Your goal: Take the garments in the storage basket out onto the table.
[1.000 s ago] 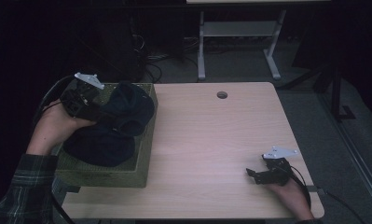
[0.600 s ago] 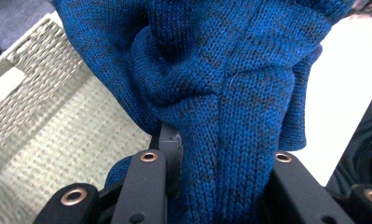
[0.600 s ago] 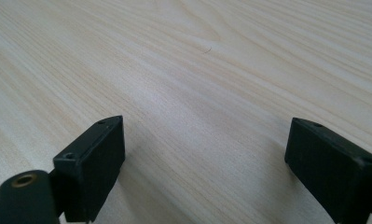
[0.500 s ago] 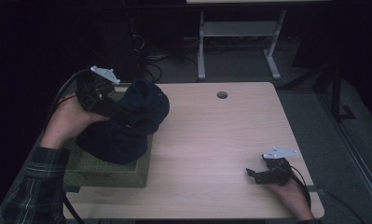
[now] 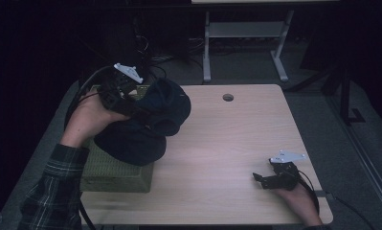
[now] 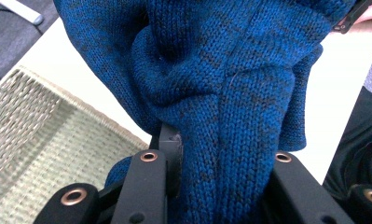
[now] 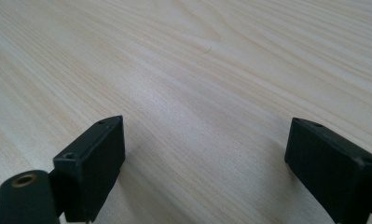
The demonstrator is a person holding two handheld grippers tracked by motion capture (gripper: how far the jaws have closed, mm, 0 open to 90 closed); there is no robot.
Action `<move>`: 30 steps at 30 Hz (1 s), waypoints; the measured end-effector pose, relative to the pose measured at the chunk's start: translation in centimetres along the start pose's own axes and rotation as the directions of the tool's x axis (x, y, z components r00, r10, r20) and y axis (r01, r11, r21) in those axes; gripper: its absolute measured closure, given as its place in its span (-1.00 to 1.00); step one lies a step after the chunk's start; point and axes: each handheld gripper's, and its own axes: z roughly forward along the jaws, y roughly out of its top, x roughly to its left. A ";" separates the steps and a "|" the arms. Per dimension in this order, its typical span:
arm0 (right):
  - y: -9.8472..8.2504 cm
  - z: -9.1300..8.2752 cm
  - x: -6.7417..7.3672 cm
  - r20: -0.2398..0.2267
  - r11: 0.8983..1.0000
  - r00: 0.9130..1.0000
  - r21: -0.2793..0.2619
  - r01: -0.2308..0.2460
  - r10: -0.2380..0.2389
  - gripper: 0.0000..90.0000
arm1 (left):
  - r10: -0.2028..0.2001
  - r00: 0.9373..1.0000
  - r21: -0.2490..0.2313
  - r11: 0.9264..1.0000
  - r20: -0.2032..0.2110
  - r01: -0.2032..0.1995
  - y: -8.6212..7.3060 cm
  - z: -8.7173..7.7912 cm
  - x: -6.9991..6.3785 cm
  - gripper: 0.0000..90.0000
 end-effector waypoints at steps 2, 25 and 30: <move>0.0 0.0 0.0 0.000 1.000 1.000 0.000 0.000 0.000 -0.74 | 0.002 1.000 -0.005 1.000 0.008 -0.002 0.4 0.3 -0.2 0.56; 0.0 0.0 -0.1 0.010 1.000 1.000 0.002 -0.005 0.005 -0.74 | 0.069 0.994 0.006 0.998 0.090 -0.070 5.4 5.4 -3.1 0.56; 0.0 0.0 0.0 0.007 1.000 1.000 -0.004 -0.007 0.007 -0.71 | 0.078 0.991 0.007 0.997 0.104 -0.079 6.1 6.7 -3.8 0.56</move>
